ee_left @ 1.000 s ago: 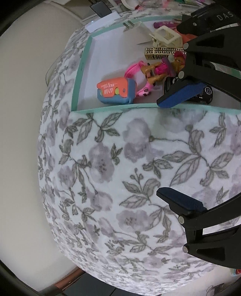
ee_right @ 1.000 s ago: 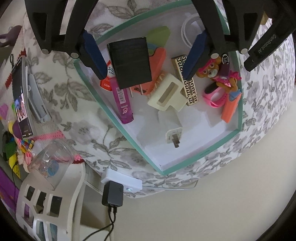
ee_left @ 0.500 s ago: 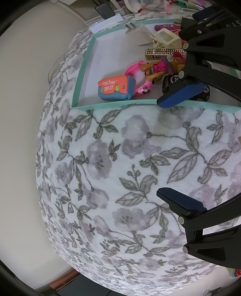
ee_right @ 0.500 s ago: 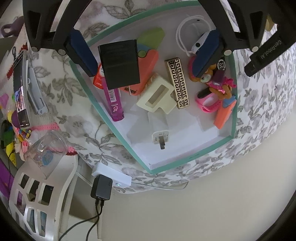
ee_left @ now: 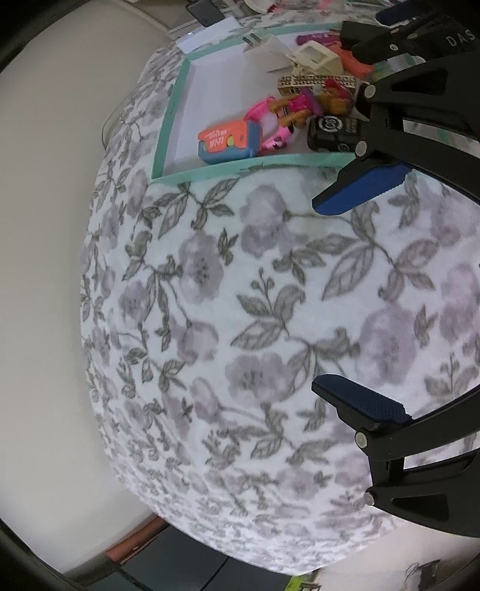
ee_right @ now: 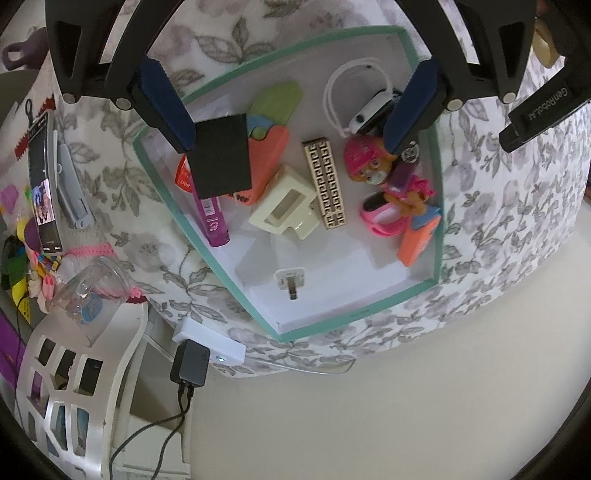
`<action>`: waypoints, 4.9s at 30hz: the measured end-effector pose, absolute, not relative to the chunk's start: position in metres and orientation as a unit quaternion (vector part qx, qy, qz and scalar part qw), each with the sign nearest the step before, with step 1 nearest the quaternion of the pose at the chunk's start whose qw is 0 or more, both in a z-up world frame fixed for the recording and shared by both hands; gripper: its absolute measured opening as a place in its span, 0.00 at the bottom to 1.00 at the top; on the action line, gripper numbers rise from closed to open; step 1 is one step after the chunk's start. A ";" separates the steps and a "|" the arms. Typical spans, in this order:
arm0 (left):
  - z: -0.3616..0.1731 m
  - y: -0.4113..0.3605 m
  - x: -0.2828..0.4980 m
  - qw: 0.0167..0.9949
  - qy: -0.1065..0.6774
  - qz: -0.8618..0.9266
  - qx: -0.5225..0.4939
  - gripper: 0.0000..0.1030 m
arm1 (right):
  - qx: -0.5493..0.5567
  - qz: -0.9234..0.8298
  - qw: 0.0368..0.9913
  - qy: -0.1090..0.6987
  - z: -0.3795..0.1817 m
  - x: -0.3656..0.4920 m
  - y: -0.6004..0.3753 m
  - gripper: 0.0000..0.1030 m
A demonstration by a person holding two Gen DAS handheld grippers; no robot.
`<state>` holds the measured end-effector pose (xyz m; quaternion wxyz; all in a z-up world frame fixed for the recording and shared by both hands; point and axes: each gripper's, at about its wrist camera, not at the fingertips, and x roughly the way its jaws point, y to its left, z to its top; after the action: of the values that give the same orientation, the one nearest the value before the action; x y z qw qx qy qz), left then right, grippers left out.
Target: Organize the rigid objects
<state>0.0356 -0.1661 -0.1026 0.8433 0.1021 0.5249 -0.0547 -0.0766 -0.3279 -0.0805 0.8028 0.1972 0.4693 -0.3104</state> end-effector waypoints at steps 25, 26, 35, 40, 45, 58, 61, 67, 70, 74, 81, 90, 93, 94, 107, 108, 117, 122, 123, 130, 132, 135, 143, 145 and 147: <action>-0.071 -0.096 -0.006 0.861 0.494 -0.035 0.117 0.86 | 0.172 -0.285 0.813 0.477 -0.062 -0.095 -0.273 1.00; -0.069 -0.095 -0.008 0.862 0.492 -0.035 0.118 0.86 | 0.171 -0.285 0.814 0.476 -0.061 -0.096 -0.272 1.00; -0.063 -0.083 -0.022 0.868 0.479 -0.033 0.128 0.86 | 0.152 -0.270 0.827 0.470 -0.051 -0.098 -0.252 1.00; -0.059 -0.075 -0.027 0.873 0.471 -0.030 0.123 0.86 | 0.144 -0.266 0.832 0.466 -0.046 -0.100 -0.242 1.00; -0.060 -0.068 -0.031 0.873 0.471 -0.026 0.121 0.86 | 0.138 -0.265 0.837 0.458 -0.041 -0.103 -0.237 1.00; -0.057 -0.066 -0.041 0.878 0.462 -0.029 0.122 0.86 | 0.135 -0.270 0.844 0.444 -0.033 -0.110 -0.231 1.00; -0.056 -0.067 -0.041 0.878 0.461 -0.029 0.123 0.86 | 0.135 -0.270 0.843 0.445 -0.033 -0.110 -0.231 1.00; -0.057 -0.069 -0.041 0.877 0.463 -0.031 0.128 0.86 | 0.134 -0.270 0.843 0.445 -0.034 -0.110 -0.230 1.00; -0.058 -0.069 -0.040 0.876 0.464 -0.032 0.129 0.86 | 0.134 -0.268 0.842 0.448 -0.035 -0.109 -0.231 1.00; -0.058 -0.069 -0.040 0.876 0.464 -0.032 0.129 0.86 | 0.133 -0.267 0.843 0.448 -0.035 -0.109 -0.232 1.00; -0.059 -0.069 -0.040 0.875 0.465 -0.033 0.129 0.86 | 0.134 -0.268 0.842 0.448 -0.036 -0.109 -0.231 1.00; -0.060 -0.069 -0.040 0.874 0.467 -0.035 0.130 0.86 | 0.134 -0.268 0.842 0.448 -0.036 -0.109 -0.231 1.00; -0.059 -0.069 -0.040 0.874 0.466 -0.036 0.130 0.86 | 0.134 -0.268 0.842 0.449 -0.036 -0.109 -0.232 1.00; -0.060 -0.069 -0.040 0.875 0.466 -0.036 0.130 0.86 | 0.134 -0.268 0.842 0.449 -0.036 -0.109 -0.231 1.00; -0.059 -0.070 -0.040 0.874 0.466 -0.034 0.130 0.86 | 0.132 -0.268 0.842 0.450 -0.037 -0.108 -0.231 1.00; -0.060 -0.070 -0.040 0.874 0.466 -0.034 0.130 0.86 | 0.132 -0.268 0.842 0.450 -0.037 -0.107 -0.231 1.00; -0.060 -0.070 -0.041 0.875 0.466 -0.034 0.130 0.86 | 0.133 -0.268 0.841 0.450 -0.037 -0.107 -0.231 1.00; -0.060 -0.070 -0.041 0.875 0.466 -0.033 0.129 0.86 | 0.132 -0.268 0.841 0.451 -0.037 -0.107 -0.230 1.00; -0.060 -0.071 -0.041 0.875 0.466 -0.033 0.129 0.86 | 0.132 -0.268 0.841 0.451 -0.038 -0.107 -0.230 1.00; -0.060 -0.071 -0.041 0.875 0.466 -0.033 0.129 0.86 | 0.132 -0.268 0.841 0.451 -0.038 -0.107 -0.229 1.00; -0.060 -0.071 -0.041 0.874 0.466 -0.033 0.130 0.86 | 0.132 -0.268 0.841 0.451 -0.039 -0.108 -0.229 1.00; -0.060 -0.072 -0.041 0.875 0.466 -0.034 0.130 0.86 | 0.132 -0.268 0.841 0.451 -0.038 -0.107 -0.230 1.00; -0.059 -0.070 -0.042 0.876 0.461 -0.041 0.135 0.86 | 0.132 -0.268 0.841 0.452 -0.038 -0.107 -0.230 1.00; -0.057 -0.070 -0.043 0.877 0.458 -0.043 0.136 0.86 | 0.132 -0.268 0.841 0.452 -0.038 -0.106 -0.230 1.00; -0.056 -0.069 -0.043 0.878 0.456 -0.044 0.138 0.86 | 0.132 -0.268 0.841 0.452 -0.038 -0.106 -0.230 1.00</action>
<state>-0.0433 -0.0694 -0.0564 0.8781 0.1379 0.4561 -0.0443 -0.1063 -0.2301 -0.0384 0.8407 0.1317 0.4519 -0.2677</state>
